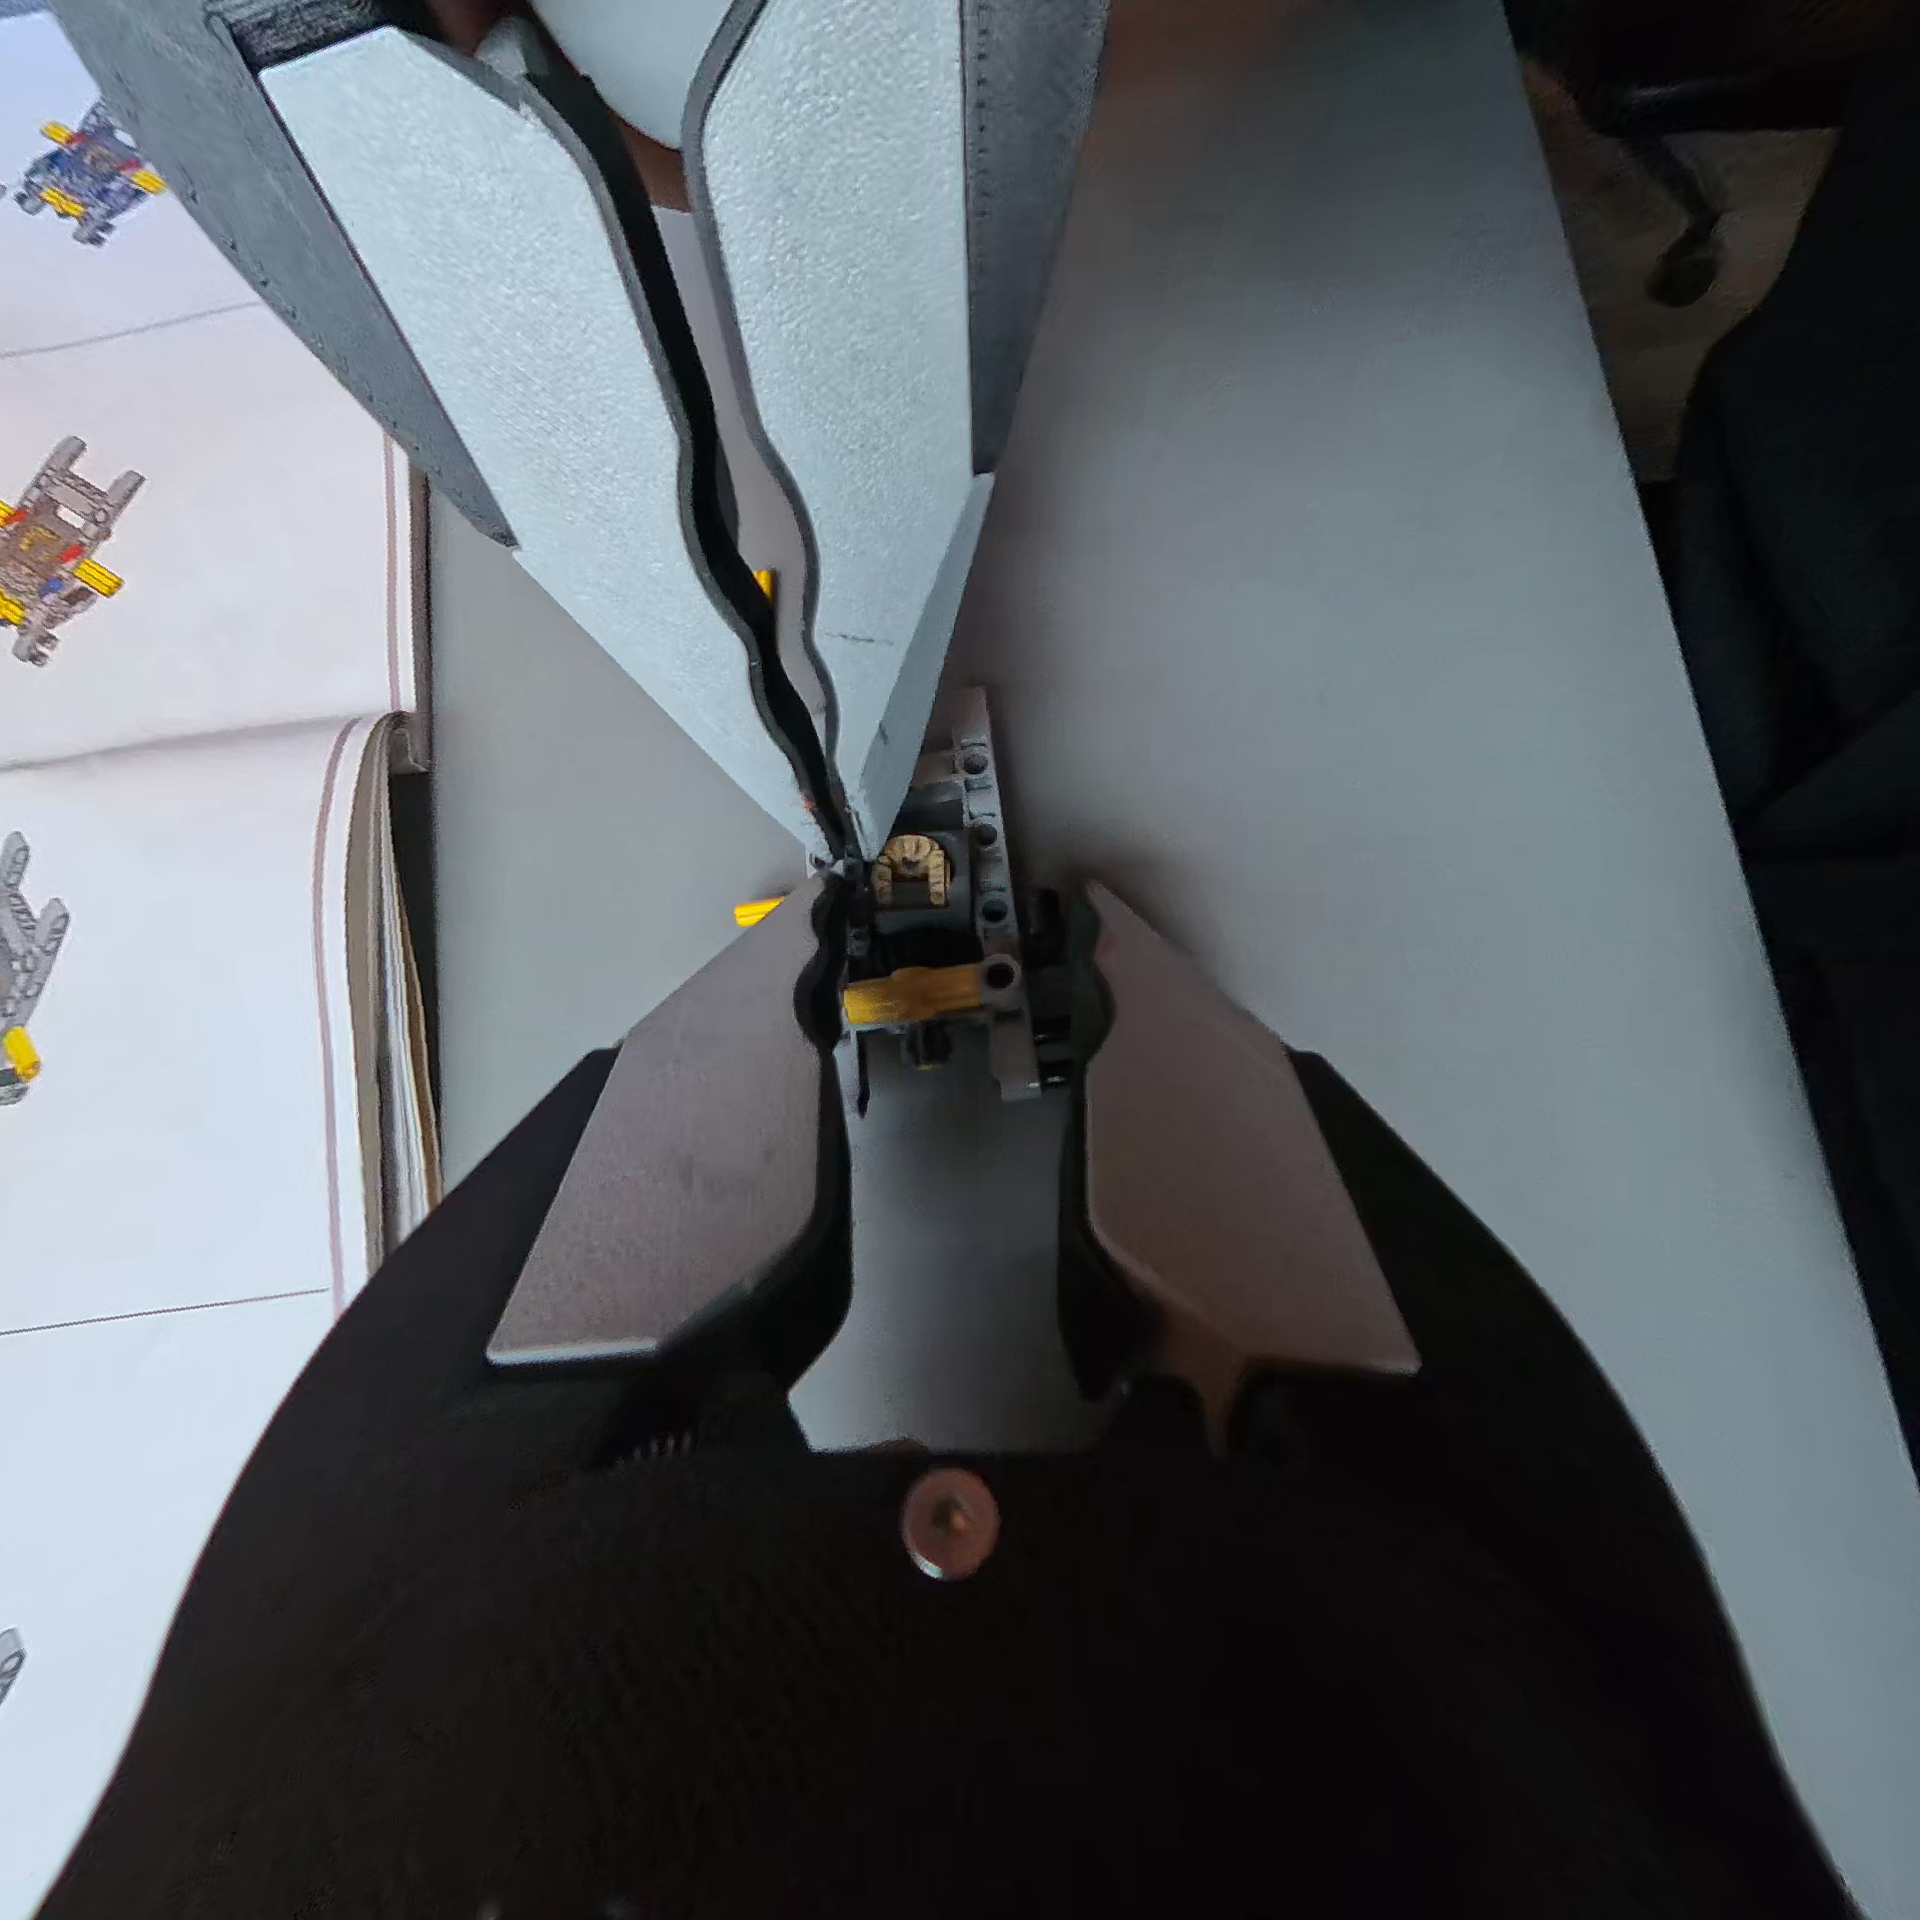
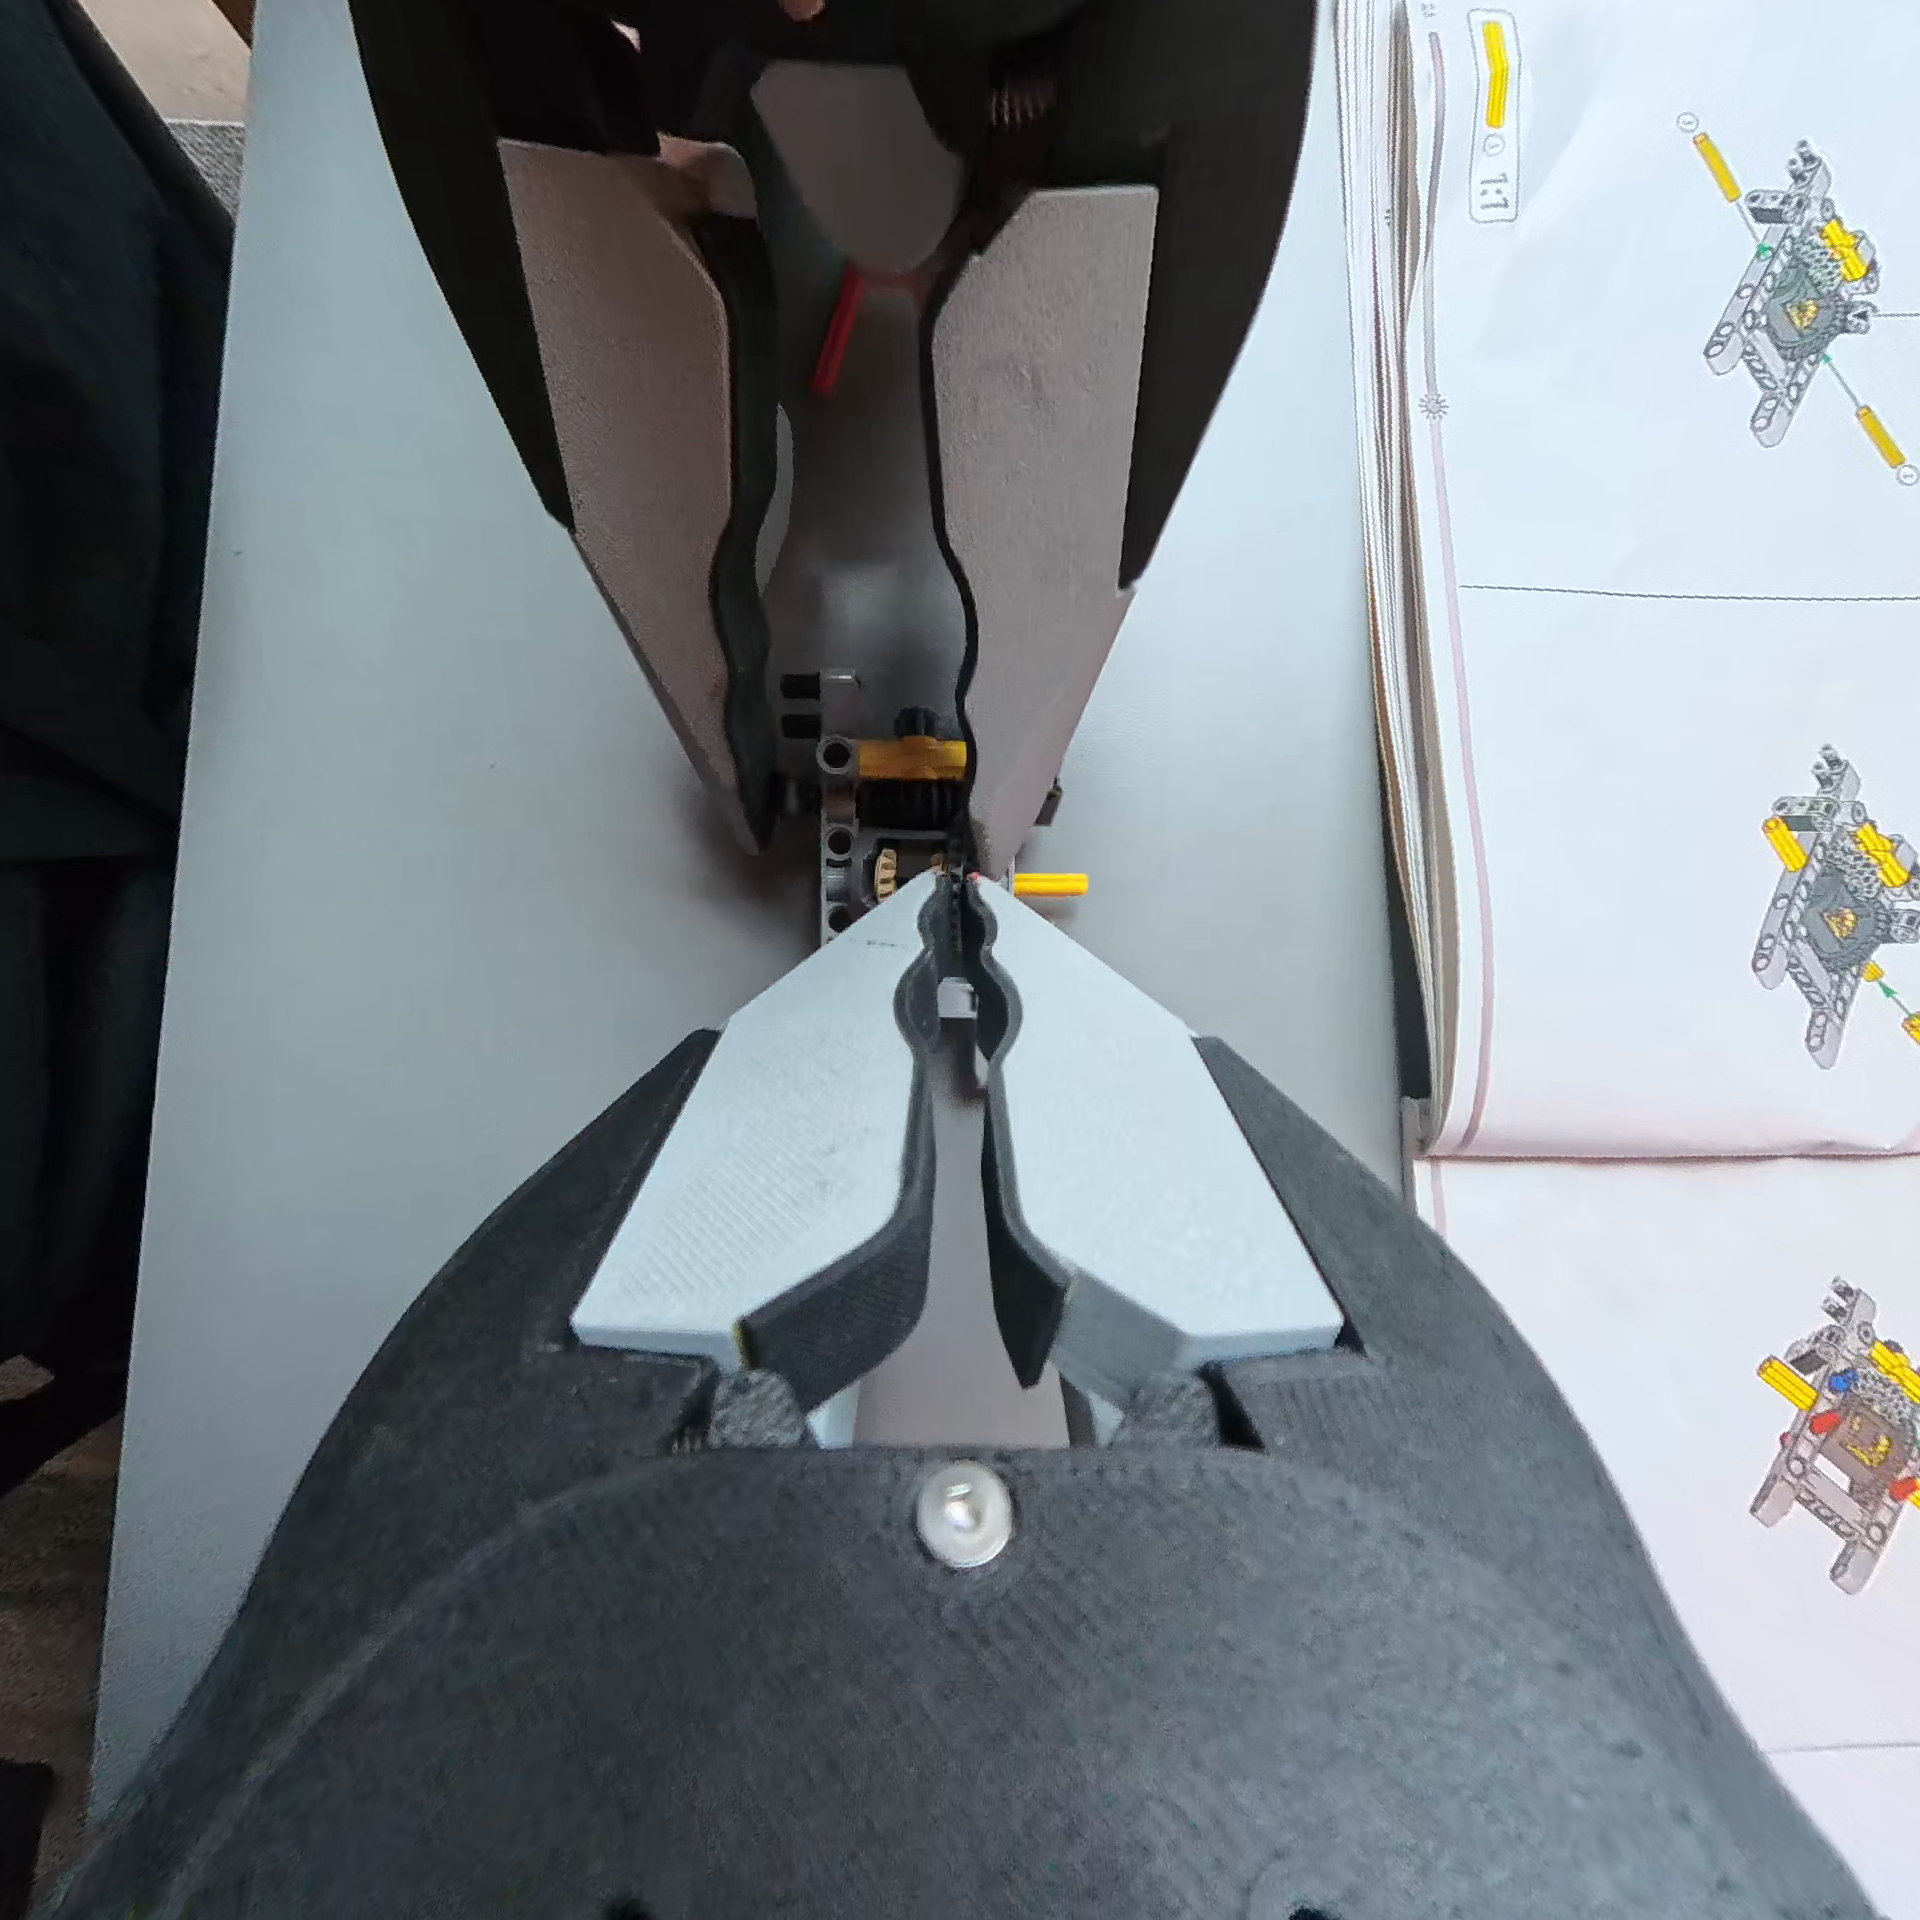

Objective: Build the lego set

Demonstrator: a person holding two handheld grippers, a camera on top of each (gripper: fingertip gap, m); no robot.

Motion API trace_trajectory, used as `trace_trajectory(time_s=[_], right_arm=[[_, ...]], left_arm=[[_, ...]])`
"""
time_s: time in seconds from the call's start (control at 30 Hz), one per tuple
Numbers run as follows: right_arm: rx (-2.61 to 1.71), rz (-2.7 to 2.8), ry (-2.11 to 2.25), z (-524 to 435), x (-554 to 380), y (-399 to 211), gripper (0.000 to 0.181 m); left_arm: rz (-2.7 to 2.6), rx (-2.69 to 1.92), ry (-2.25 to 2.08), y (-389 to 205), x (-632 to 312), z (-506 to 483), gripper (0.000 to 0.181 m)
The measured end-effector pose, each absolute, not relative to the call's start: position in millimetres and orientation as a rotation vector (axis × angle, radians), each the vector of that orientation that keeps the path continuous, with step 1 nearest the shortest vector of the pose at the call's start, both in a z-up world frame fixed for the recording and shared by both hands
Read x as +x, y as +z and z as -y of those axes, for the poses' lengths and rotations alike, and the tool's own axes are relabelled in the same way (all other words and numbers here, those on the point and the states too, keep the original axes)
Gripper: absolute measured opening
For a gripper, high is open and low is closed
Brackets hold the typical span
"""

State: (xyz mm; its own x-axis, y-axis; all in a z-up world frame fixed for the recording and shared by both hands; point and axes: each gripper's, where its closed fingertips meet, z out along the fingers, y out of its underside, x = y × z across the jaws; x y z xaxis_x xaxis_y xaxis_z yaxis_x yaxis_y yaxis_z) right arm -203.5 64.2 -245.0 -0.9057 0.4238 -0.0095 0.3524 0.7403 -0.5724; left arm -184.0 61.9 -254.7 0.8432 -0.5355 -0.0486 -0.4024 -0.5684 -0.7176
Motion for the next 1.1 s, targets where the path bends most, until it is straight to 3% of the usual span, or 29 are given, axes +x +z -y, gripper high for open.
trace_trajectory(time_s=[0.5,0.7,0.9,1.1], right_arm=[[-0.645,2.733,1.101,-71,-205,-232,0.000],[-1.025,2.753,1.449,-91,-233,-240,0.000],[-1.312,2.819,1.745,-70,-240,-250,0.023],[-1.368,2.906,1.777,-61,-231,-254,0.013]], left_arm=[[-0.692,-2.189,-0.204,-256,-183,-59,0.041],[-0.711,-2.149,-0.177,-256,-182,-58,0.041],[-0.734,-2.133,-0.126,-256,-182,-57,0.041],[-0.737,-2.129,-0.104,-257,-183,-57,0.040]])
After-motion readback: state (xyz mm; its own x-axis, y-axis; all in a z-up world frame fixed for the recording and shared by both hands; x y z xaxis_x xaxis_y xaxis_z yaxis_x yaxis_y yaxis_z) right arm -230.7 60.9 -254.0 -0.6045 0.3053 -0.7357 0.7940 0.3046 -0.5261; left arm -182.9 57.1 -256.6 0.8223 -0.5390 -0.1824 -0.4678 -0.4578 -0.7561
